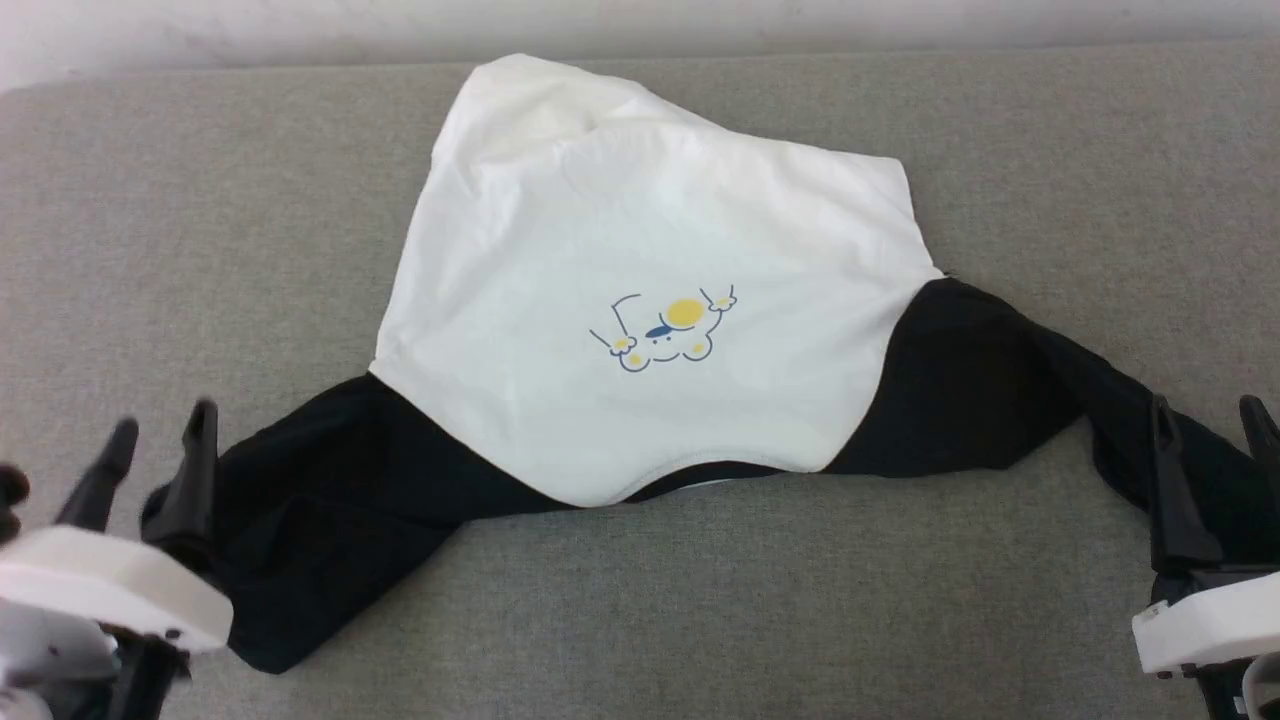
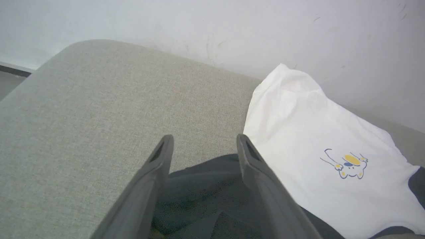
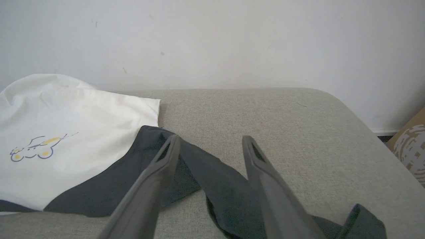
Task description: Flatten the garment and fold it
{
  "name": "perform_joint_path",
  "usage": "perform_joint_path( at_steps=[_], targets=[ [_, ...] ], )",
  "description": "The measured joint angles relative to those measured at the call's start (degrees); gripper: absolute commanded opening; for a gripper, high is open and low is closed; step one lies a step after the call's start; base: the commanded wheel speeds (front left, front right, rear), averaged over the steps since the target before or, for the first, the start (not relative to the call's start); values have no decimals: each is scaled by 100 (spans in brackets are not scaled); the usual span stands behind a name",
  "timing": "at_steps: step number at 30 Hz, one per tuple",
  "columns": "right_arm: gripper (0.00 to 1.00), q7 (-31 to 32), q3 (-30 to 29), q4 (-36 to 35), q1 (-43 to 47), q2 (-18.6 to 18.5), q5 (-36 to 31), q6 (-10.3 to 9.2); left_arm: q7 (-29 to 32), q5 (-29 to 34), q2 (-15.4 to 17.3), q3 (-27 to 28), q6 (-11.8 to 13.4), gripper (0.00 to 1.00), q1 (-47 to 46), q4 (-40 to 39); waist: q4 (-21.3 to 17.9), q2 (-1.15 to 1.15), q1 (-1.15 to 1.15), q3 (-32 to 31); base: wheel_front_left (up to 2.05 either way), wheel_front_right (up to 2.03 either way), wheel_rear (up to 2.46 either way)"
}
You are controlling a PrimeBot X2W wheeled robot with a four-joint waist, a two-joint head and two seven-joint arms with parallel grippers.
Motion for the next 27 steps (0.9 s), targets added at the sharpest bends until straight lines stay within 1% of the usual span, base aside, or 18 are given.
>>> perform_joint_path(
  at_steps=[2,4,6,8,11,15,18,20,22,23,24,25,27],
  targets=[
    [100,10,8,-1,2,0,0,0,94,107,146,-58,-16,100,-174,-244,33,0,0,-34,0,0,0],
    [100,10,27,-2,2,0,1,0,244,222,272,-234,-102,100,-446,-422,52,0,0,-41,0,0,0],
    [100,8,56,1,2,0,1,0,453,337,348,-567,-223,100,-816,-485,50,0,0,-20,0,0,0],
    [100,7,92,18,2,0,2,0,728,514,393,-1040,-400,100,-1226,-444,39,0,0,11,0,0,0],
    [100,-4,146,32,0,1,2,0,1166,714,276,-1853,-728,100,-1853,-134,4,0,0,63,0,0,0],
    [100,-3,164,35,-3,1,1,0,1649,1067,-34,-2736,-1100,100,-2567,695,-76,0,0,143,0,0,0],
    [100,-1,155,19,-5,0,1,0,1814,1210,-294,-3110,-1310,100,-2966,1316,-148,0,0,228,0,0,0],
    [100,-1,152,11,-7,1,1,0,1847,1254,-457,-3253,-1386,100,-3172,1679,-198,0,1,296,0,0,0],
    [100,-1,145,-7,-8,1,1,0,1904,1337,-513,-3392,-1503,100,-3353,2058,-247,0,1,376,0,0,0],
    [100,-2,148,-10,-14,0,2,0,1962,1373,-517,-3443,-1551,79,-3420,2240,-270,0,1,418,0,0,0],
    [100,-2,146,-8,-22,0,2,0,1972,1406,-515,-3492,-1602,2,-3493,2379,-295,0,1,459,0,0,0],
    [100,-3,146,-10,-36,1,2,0,1995,1437,-506,-3518,-1639,0,-3586,2461,-320,0,0,496,0,0,0],
    [100,-9,138,-13,-59,1,2,0,2011,1470,-509,-3528,-1683,0,-3768,2587,-369,0,0,566,0,0,0]
  ],
)
